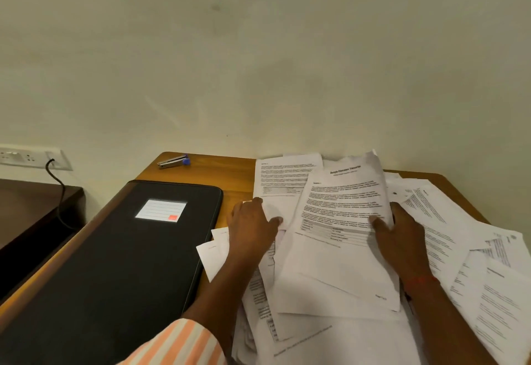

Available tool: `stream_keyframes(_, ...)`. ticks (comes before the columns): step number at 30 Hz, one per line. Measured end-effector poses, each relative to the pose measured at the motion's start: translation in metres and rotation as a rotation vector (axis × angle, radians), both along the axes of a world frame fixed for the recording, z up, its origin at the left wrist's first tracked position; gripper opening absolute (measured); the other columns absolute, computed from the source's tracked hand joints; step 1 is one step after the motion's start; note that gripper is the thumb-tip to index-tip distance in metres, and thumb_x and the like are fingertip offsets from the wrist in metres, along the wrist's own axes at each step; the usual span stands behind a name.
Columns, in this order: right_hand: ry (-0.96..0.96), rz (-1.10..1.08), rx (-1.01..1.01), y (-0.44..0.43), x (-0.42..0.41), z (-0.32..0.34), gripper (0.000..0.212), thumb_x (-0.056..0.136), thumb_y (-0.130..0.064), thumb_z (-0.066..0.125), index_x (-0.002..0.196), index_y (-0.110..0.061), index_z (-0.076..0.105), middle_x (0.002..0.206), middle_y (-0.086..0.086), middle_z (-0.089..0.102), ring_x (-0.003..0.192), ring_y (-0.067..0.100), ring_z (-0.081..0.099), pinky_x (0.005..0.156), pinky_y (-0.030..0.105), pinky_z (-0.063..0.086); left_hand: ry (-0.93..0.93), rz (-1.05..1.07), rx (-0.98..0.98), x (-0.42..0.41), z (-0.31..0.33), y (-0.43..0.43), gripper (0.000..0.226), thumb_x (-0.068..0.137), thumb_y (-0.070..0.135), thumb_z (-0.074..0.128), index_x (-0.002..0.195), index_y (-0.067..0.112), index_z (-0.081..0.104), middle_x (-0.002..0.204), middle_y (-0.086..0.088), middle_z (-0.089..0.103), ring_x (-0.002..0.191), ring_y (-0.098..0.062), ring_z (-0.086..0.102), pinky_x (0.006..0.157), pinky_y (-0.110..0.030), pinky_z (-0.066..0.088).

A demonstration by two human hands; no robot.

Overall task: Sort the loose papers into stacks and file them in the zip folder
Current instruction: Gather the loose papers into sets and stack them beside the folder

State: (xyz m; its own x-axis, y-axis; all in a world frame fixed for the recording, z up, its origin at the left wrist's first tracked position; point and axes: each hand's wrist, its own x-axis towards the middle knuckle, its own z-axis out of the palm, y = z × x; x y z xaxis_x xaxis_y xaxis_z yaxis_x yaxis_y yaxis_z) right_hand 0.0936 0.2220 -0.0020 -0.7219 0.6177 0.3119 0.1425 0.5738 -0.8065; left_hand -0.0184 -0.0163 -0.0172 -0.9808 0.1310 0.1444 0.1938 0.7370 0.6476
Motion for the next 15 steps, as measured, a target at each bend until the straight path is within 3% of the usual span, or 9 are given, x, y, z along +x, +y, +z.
stream_keyframes(3, -0.014, 0.016, 0.014, -0.0004, -0.0005, -0.0021, 0.021, 0.097, -0.015, 0.063, 0.118, -0.008, 0.061, 0.106, -0.001, 0.060, 0.098, 0.018, 0.056, 0.075, 0.020, 0.043, -0.039, 0.018, -0.046, -0.0025, -0.0030, 0.0020, 0.057, 0.088, 0.050, 0.073, 0.136, 0.022, 0.059, 0.139, 0.003, 0.058, 0.134, -0.020, 0.045, 0.118, -0.042, 0.028)
stream_keyframes(6, -0.022, 0.016, 0.034, -0.0004, -0.0014, -0.0027, 0.024, 0.097, -0.016, 0.064, 0.119, -0.008, 0.062, 0.108, -0.002, 0.060, 0.099, 0.017, 0.055, 0.085, 0.029, 0.043, -0.032, 0.056, 0.013, -0.0069, -0.0030, 0.0027, 0.052, 0.086, 0.039, 0.079, 0.134, 0.026, 0.061, 0.136, 0.003, 0.059, 0.131, -0.020, 0.047, 0.119, -0.043, 0.030)
stream_keyframes(8, -0.026, 0.010, 0.027, -0.0011, -0.0009, -0.0024, 0.024, 0.097, -0.015, 0.063, 0.120, -0.008, 0.061, 0.108, -0.001, 0.061, 0.099, 0.019, 0.056, 0.083, 0.029, 0.042, -0.046, 0.065, 0.121, -0.0081, -0.0034, 0.0022, 0.048, 0.086, 0.025, 0.080, 0.131, 0.026, 0.062, 0.130, 0.003, 0.063, 0.121, -0.020, 0.056, 0.111, -0.045, 0.043)
stream_keyframes(10, -0.032, 0.011, 0.023, -0.0022, -0.0001, -0.0026, 0.024, 0.097, -0.015, 0.063, 0.120, -0.008, 0.061, 0.112, 0.003, 0.064, 0.103, 0.022, 0.059, 0.083, 0.029, 0.043, -0.081, 0.066, 0.264, -0.0062, -0.0030, 0.0013, 0.048, 0.087, 0.010, 0.077, 0.129, 0.026, 0.060, 0.126, 0.002, 0.064, 0.109, -0.019, 0.062, 0.093, -0.036, 0.055)
stream_keyframes(12, -0.036, 0.019, 0.012, -0.0035, -0.0001, -0.0022, 0.026, 0.097, -0.014, 0.063, 0.122, -0.008, 0.061, 0.120, 0.007, 0.065, 0.111, 0.028, 0.061, 0.085, 0.029, 0.043, -0.090, 0.072, 0.324, -0.0048, -0.0004, -0.0002, 0.051, 0.087, 0.001, 0.073, 0.129, 0.024, 0.057, 0.126, 0.002, 0.060, 0.107, -0.021, 0.063, 0.082, -0.031, 0.058)
stream_keyframes(15, -0.035, 0.019, 0.010, -0.0044, -0.0007, -0.0010, 0.031, 0.096, -0.013, 0.064, 0.126, -0.008, 0.060, 0.126, 0.009, 0.065, 0.118, 0.031, 0.060, 0.088, 0.030, 0.042, -0.146, 0.059, 0.372, -0.0060, 0.0029, -0.0019, 0.050, 0.085, -0.001, 0.073, 0.126, 0.022, 0.055, 0.113, 0.008, 0.058, 0.101, -0.023, 0.067, 0.078, -0.039, 0.062)
